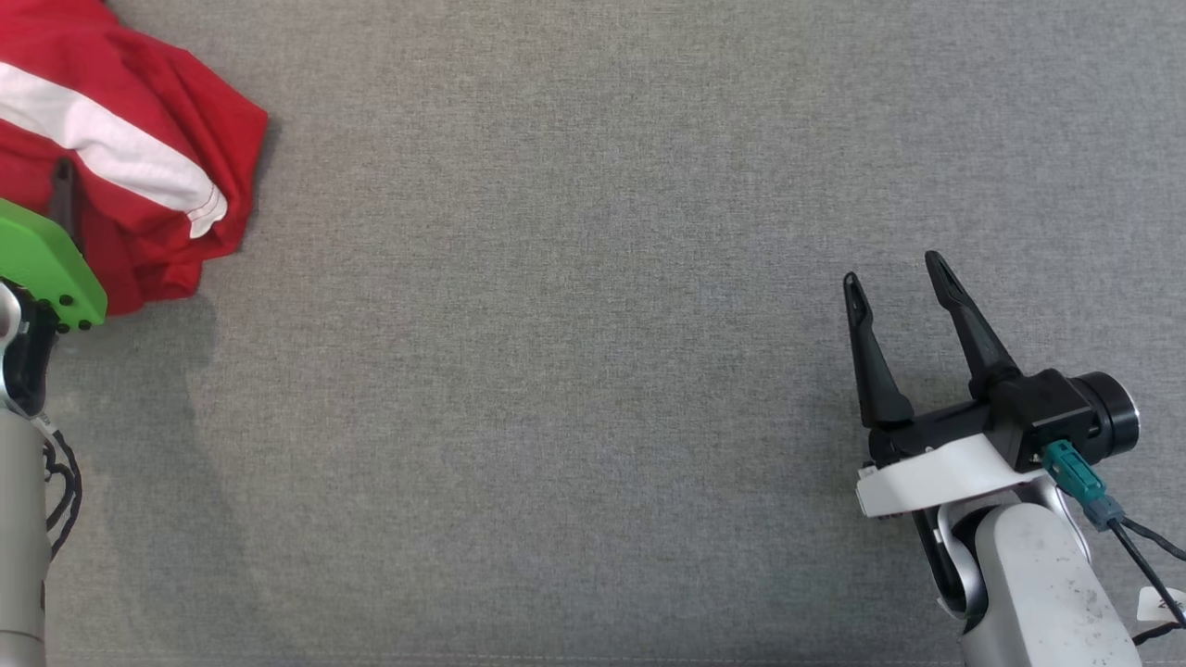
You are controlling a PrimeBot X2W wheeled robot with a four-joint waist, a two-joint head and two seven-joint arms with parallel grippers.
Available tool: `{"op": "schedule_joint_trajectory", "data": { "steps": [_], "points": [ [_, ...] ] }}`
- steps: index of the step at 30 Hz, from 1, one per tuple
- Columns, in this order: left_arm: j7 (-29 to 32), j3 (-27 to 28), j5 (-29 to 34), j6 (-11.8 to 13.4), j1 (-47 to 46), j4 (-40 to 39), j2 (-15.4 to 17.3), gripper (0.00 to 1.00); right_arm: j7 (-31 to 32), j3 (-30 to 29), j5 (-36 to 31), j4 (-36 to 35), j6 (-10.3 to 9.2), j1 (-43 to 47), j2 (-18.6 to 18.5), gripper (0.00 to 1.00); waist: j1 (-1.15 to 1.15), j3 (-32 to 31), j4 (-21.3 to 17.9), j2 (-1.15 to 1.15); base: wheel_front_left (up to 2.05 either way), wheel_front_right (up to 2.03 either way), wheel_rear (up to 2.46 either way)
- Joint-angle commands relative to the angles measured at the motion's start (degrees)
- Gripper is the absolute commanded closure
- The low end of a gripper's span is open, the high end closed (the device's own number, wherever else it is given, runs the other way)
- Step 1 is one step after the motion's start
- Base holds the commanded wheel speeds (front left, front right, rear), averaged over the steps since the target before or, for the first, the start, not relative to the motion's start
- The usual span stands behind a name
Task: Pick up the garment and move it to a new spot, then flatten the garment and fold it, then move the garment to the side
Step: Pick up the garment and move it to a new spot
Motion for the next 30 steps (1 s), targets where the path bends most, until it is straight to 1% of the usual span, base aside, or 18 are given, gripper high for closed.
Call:
{"op": "schedule_joint_trajectory", "data": {
  "steps": [1,2,3,6,10,17,21,23,26,30],
  "points": [
    [-1.19,-0.09,0.1,0.16,-0.85,0.48,0.06,0.62,-0.18,0.06,0.28,0.04,0.0,-0.66,-0.14,0.0,-0.01,-0.33,0.14,0.0,0.0,0.0,0.0],
    [-1.81,-0.17,0.28,0.35,-1.05,0.9,0.07,0.92,-0.18,0.1,0.34,0.15,0.0,-0.58,-0.14,0.0,-0.01,-0.52,0.21,0.0,0.0,0.0,0.0],
    [-2.51,-0.47,0.61,0.41,-1.18,1.28,-0.2,1.0,-0.18,0.13,0.43,0.3,0.0,-0.47,-0.14,0.0,-0.01,-0.89,0.3,0.0,0.0,0.0,0.0],
    [-4.13,-0.97,0.93,0.53,-1.43,2.07,-0.51,1.0,-0.18,0.38,0.91,0.59,0.0,-0.44,-0.14,0.0,-0.01,-1.91,0.3,0.0,0.0,0.0,0.0],
    [-7.03,-1.84,1.99,0.57,-2.62,2.2,0.48,1.0,-0.18,0.56,1.6,1.12,0.0,-0.03,-0.15,0.0,-0.01,-4.11,-0.08,0.0,0.0,0.0,0.0],
    [-11.26,-5.46,4.6,0.13,-5.86,-1.18,2.34,1.0,-0.18,0.14,3.72,2.46,0.0,2.15,-0.14,0.0,-0.01,-11.09,-2.25,0.0,0.0,0.0,0.0],
    [-11.54,-9.8,5.4,-0.08,-6.93,-4.82,2.11,1.0,-0.18,-0.24,5.29,3.16,0.0,3.77,-0.13,0.0,-0.01,-15.4,-4.52,0.0,0.0,0.0,0.0],
    [-10.95,-13.46,6.0,-0.15,-6.87,-7.29,2.03,1.0,-0.18,-0.48,5.88,3.45,0.0,4.7,-0.13,0.0,-0.01,-17.33,-5.92,0.0,0.0,0.0,0.0],
    [-9.73,-18.83,3.8,-0.13,-5.78,-12.02,0.57,1.0,-0.18,-1.47,6.5,3.78,0.0,6.23,-0.15,0.0,-0.01,-19.78,-8.41,0.0,0.0,0.0,0.0],
    [-8.31,-23.71,0.42,-0.14,-3.97,-17.59,-0.89,1.0,-0.18,-2.82,6.67,4.01,0.0,7.64,-0.14,0.0,-0.01,-21.22,-12.03,0.0,0.0,0.0,0.0]
  ]
}}
